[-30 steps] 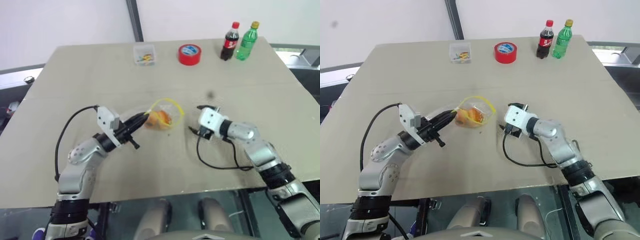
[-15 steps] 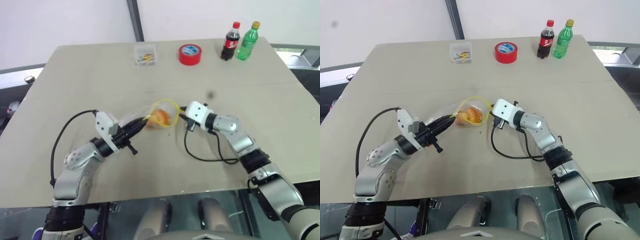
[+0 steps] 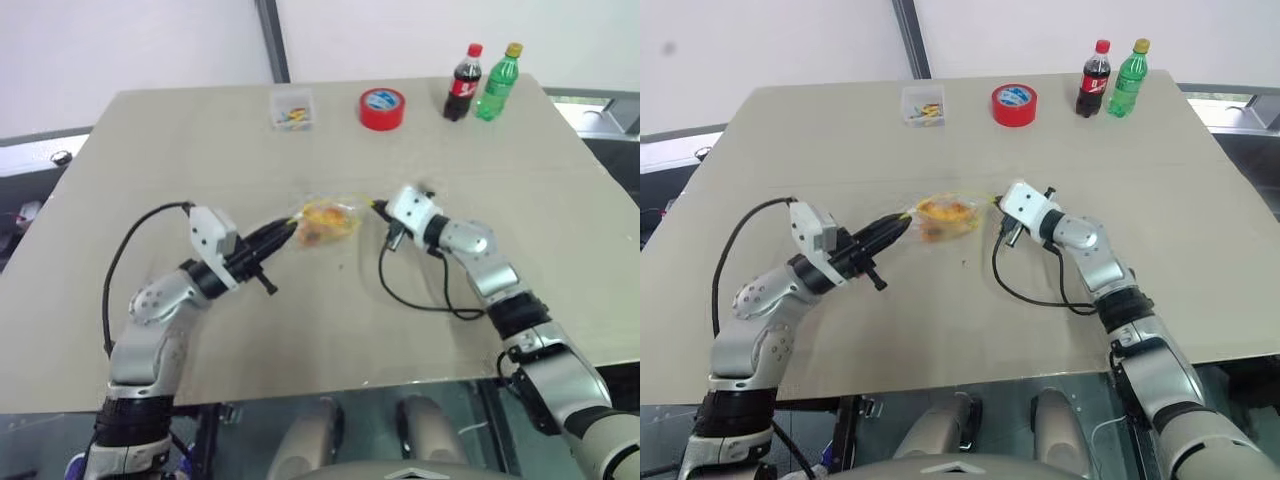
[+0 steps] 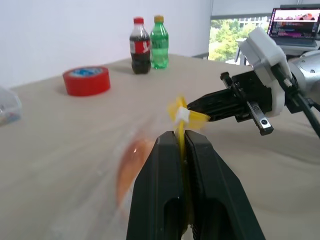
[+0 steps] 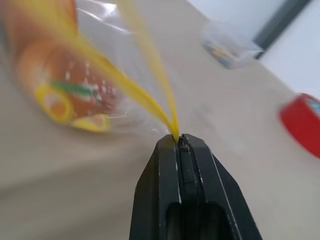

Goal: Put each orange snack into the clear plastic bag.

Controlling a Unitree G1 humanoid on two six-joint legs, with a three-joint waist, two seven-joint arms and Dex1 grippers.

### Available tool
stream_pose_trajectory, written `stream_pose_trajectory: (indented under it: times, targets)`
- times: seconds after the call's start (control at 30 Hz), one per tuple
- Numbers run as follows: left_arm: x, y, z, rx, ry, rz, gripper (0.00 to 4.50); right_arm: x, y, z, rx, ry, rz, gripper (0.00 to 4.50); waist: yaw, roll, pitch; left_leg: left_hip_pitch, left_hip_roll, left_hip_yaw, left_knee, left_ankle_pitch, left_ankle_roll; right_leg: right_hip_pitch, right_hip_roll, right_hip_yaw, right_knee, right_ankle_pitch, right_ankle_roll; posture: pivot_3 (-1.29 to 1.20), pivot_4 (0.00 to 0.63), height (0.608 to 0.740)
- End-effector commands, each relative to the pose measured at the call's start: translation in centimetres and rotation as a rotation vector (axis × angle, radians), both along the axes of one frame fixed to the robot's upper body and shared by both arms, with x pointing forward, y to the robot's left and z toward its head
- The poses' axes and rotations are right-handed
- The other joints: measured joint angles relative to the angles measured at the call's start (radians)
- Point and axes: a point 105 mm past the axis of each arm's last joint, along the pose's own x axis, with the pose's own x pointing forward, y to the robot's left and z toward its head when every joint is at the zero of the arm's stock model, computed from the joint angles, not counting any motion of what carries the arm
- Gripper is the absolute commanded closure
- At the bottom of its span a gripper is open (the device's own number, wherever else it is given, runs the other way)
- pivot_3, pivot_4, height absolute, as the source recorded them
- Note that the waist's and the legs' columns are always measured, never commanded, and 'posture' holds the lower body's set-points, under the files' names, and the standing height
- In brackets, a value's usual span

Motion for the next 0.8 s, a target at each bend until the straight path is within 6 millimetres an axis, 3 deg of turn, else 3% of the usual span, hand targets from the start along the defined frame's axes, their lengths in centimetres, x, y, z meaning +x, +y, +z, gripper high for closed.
stream_pose_trajectory:
  times: [0.03, 0.17, 0.3, 0.4, 0.53, 0.63, 0.73, 0.8]
  targets:
    - [2.4, 0.4, 3.3, -0.005, -0.090, 0.050, 4.50, 1.9, -4.4, 6.6, 0.030, -0.181, -0.174, 4.47, -0.001, 0.000, 0.000, 0.000, 0.000, 0.000, 0.000, 0.000, 0.000, 0.000, 0.000, 0.000, 0.000, 0.000, 0.000, 0.00, 0.150, 0.740]
    - [5.4, -0.4, 6.4, 0.004, -0.171, 0.058, 4.50, 2.5, -6.7, 10.3, 0.022, -0.274, -0.258, 4.47, 0.002, -0.001, 0.000, -0.001, -0.001, -0.001, 0.001, 0.000, 0.000, 0.000, 0.000, -0.001, 0.000, 0.000, 0.000, 0.00, 0.150, 0.740]
    - [6.5, -1.5, 7.6, 0.045, -0.234, 0.013, 4.50, 2.0, -7.5, 11.9, 0.029, -0.301, -0.267, 4.47, -0.008, -0.001, 0.000, -0.002, 0.000, 0.000, 0.000, 0.000, 0.000, 0.000, 0.000, 0.000, -0.003, 0.000, 0.000, 0.00, 0.150, 0.740]
    - [5.7, -2.3, 6.4, 0.099, -0.255, -0.033, 4.50, -0.2, -7.6, 10.0, -0.024, -0.246, -0.213, 4.47, -0.008, -0.001, 0.000, -0.004, 0.000, 0.001, -0.002, 0.000, 0.000, -0.004, -0.001, 0.000, -0.004, 0.000, 0.000, 0.00, 0.150, 0.740]
    - [3.8, -2.8, 3.3, 0.189, -0.249, -0.068, 4.50, -3.2, -7.3, 6.4, -0.067, -0.151, -0.167, 4.47, -0.011, 0.000, 0.000, -0.006, 0.000, 0.002, -0.003, 0.000, 0.000, -0.007, -0.002, 0.000, -0.004, 0.000, 0.000, 0.00, 0.150, 0.740]
    - [2.7, -2.9, 1.4, 0.221, -0.233, -0.058, 4.50, -5.7, -6.8, 3.6, -0.077, -0.068, -0.113, 3.61, -0.006, 0.000, 0.000, -0.006, 0.000, 0.004, -0.001, 0.000, 0.000, -0.008, -0.001, 0.002, 0.000, 0.000, 0.000, 0.00, 0.150, 0.740]
    - [2.0, -3.2, 0.6, 0.238, -0.243, -0.054, 4.50, -7.7, -4.6, 3.7, -0.077, -0.084, -0.019, 2.19, -0.002, 0.000, 0.001, -0.004, 0.001, 0.004, 0.001, 0.000, 0.001, -0.006, -0.001, 0.002, 0.001, 0.000, 0.000, 0.00, 0.150, 0.740]
    - [1.7, -3.2, 0.2, 0.259, -0.244, -0.058, 4.50, -8.8, -2.3, 3.9, -0.133, -0.128, 0.088, 2.19, -0.003, 0.000, 0.000, 0.000, 0.001, 0.004, 0.001, -0.002, 0.004, -0.002, -0.001, 0.002, 0.001, 0.001, 0.001, 0.00, 0.150, 0.740]
